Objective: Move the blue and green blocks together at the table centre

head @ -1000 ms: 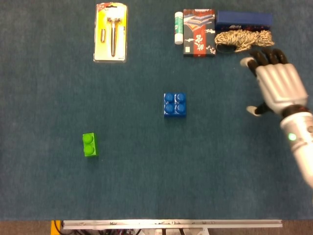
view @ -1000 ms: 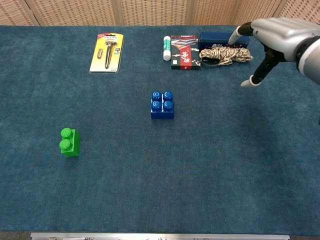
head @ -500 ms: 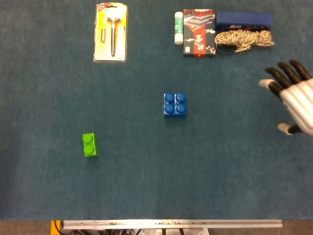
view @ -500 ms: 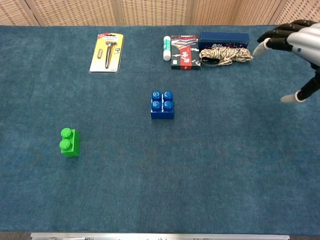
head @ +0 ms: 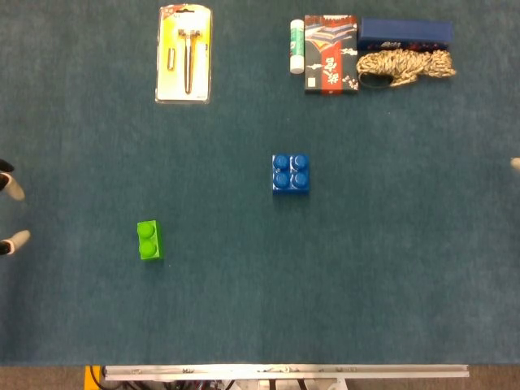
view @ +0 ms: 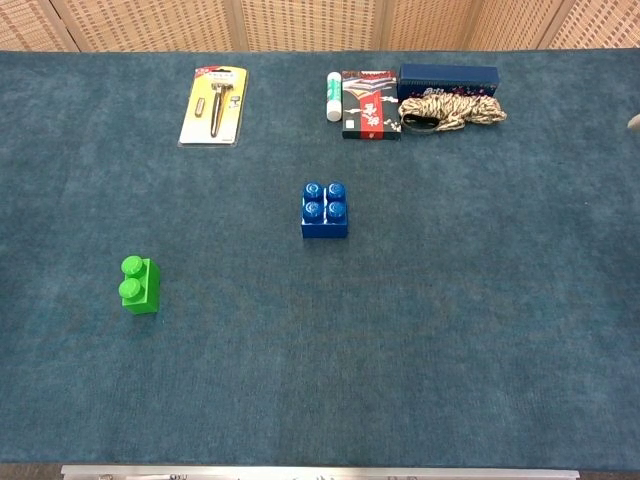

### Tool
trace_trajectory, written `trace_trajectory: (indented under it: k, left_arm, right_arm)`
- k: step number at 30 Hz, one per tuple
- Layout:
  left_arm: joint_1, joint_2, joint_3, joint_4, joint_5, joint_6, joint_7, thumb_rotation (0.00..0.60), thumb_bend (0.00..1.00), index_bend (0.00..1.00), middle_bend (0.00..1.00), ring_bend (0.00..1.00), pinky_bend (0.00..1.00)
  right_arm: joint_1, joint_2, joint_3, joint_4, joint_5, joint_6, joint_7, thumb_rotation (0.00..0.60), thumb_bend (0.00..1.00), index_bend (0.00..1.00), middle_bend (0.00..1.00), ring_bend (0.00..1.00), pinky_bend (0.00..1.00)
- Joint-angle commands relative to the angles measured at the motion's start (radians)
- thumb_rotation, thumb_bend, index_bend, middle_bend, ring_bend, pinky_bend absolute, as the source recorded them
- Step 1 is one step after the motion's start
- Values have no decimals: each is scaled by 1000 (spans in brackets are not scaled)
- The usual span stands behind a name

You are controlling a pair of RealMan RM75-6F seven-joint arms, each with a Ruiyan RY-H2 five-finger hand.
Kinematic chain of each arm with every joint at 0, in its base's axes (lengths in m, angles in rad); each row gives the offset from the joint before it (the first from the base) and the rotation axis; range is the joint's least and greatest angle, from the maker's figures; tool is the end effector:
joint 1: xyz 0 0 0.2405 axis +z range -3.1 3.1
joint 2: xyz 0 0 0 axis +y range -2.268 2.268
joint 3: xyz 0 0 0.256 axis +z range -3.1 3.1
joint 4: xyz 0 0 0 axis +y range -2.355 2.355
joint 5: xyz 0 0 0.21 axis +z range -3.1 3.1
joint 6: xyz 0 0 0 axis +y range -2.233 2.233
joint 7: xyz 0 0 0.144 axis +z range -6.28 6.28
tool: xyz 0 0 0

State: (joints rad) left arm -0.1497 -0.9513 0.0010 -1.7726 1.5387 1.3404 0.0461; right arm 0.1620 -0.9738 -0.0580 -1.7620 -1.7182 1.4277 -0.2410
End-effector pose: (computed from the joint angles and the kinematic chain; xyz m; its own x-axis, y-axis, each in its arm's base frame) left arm -0.2868 0.1847 0.1688 0.4594 0.1638 0.8730 0.8879 -0.1120 -0.4462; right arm -0.2635 -0.1726 0.1579 0.6285 -0.0587 0.7756 -0.7513 -0.3041 0.5857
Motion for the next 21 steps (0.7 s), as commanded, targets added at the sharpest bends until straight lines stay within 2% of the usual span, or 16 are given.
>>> trace_trajectory:
  k: [1, 8, 13, 21]
  left_arm:
    - [-9, -2, 0, -15, -5, -12, 16, 600, 0, 447, 288, 148, 324]
    - [-21, -10, -1, -50, -20, -28, 69, 600, 0, 432, 279, 147, 307]
    - [-29, -16, 10, -74, -29, -54, 104, 600, 0, 408, 255, 133, 286]
    - [-57, -18, 25, -140, -82, -135, 140, 600, 0, 360, 175, 54, 205]
  right_arm:
    - [-35, -40, -3, 66, -30, 60, 76, 600, 44, 245, 139, 0, 26]
    - [-71, -87, 22, 160, -6, 137, 140, 600, 44, 252, 148, 0, 26]
    - [-77, -83, 31, 173, 0, 154, 180, 600, 45, 254, 149, 0, 26]
    - [-83, -69, 36, 182, 9, 161, 236, 600, 43, 254, 149, 0, 26]
